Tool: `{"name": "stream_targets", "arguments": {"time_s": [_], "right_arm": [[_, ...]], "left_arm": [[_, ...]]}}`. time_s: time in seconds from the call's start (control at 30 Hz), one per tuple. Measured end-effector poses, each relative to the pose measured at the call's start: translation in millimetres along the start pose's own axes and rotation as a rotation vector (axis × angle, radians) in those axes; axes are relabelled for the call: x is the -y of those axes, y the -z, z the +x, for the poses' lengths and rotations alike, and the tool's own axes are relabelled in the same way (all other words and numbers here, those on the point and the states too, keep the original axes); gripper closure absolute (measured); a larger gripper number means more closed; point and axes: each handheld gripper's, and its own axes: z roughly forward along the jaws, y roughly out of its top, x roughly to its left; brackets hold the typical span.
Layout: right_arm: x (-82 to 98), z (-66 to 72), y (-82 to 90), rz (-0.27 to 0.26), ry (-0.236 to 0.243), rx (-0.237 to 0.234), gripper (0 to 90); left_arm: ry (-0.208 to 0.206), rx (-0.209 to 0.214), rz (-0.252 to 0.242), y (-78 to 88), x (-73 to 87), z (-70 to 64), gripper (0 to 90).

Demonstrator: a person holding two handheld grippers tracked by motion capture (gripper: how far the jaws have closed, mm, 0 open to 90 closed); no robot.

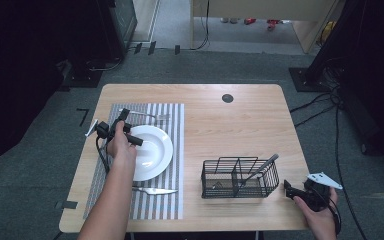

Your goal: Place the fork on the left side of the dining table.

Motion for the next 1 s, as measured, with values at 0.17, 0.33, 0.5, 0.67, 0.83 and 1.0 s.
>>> {"name": "stream_targets", "arguments": {"time_s": [0.17, 0.33, 0.5, 0.67, 0.83, 1.0], "right_arm": [[0.0, 0.0, 0.0, 0.0, -0.001, 0.0, 12.0], [0.1, -0.2, 0.1, -0.002, 0.002, 0.0, 12.2], [0.2, -0.1, 0.2, -0.002, 0.002, -0.001, 12.3], [0.2, -0.1, 0.2, -0.002, 0.002, -0.001, 12.3], [0.2, -0.1, 0.2, -0.002, 0.003, -0.001, 12.3], [0.2, -0.1, 0.2, -0.002, 0.002, -0.001, 12.3]], "left_arm": [[-0.045, -0.028, 0.028, -1.9, 2.1, -1.1, 86.8], [-0.07, -0.058, 0.036, -2.2, 2.2, -1.1, 87.6], [-0.095, -0.077, 0.037, -2.1, 2.1, -0.3, 86.3], [-0.137, -0.128, 0.034, -2.8, 2.8, -1.3, 78.9], [-0.17, -0.157, 0.041, -4.9, 3.0, -3.5, 73.4], [-0.21, -0.213, 0.061, -7.1, 2.2, -6.5, 67.9]]}}
